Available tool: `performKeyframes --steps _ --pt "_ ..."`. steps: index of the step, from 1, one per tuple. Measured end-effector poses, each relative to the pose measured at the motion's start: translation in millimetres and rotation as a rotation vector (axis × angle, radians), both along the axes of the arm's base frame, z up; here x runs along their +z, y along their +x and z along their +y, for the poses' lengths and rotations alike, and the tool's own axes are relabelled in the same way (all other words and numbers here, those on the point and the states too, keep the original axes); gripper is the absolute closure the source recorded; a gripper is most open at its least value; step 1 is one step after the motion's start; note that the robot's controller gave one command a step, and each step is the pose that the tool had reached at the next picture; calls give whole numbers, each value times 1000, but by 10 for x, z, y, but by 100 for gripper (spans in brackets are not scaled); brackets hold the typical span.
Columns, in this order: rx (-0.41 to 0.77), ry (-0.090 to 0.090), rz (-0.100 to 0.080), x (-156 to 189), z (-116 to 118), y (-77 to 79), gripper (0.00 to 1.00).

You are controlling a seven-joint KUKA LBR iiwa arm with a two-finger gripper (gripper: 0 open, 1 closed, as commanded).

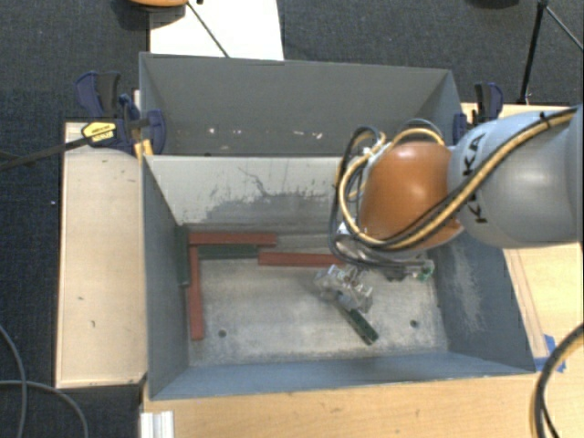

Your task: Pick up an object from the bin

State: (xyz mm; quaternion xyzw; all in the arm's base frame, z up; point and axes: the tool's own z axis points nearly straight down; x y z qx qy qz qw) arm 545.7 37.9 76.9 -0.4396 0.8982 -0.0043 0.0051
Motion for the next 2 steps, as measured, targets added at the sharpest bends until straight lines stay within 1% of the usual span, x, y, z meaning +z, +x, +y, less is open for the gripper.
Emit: performKeyframes --steps 1,2 --pt "1 5 10 -55 27 -41 0" --pt "1 5 10 -56 27 -43 0"
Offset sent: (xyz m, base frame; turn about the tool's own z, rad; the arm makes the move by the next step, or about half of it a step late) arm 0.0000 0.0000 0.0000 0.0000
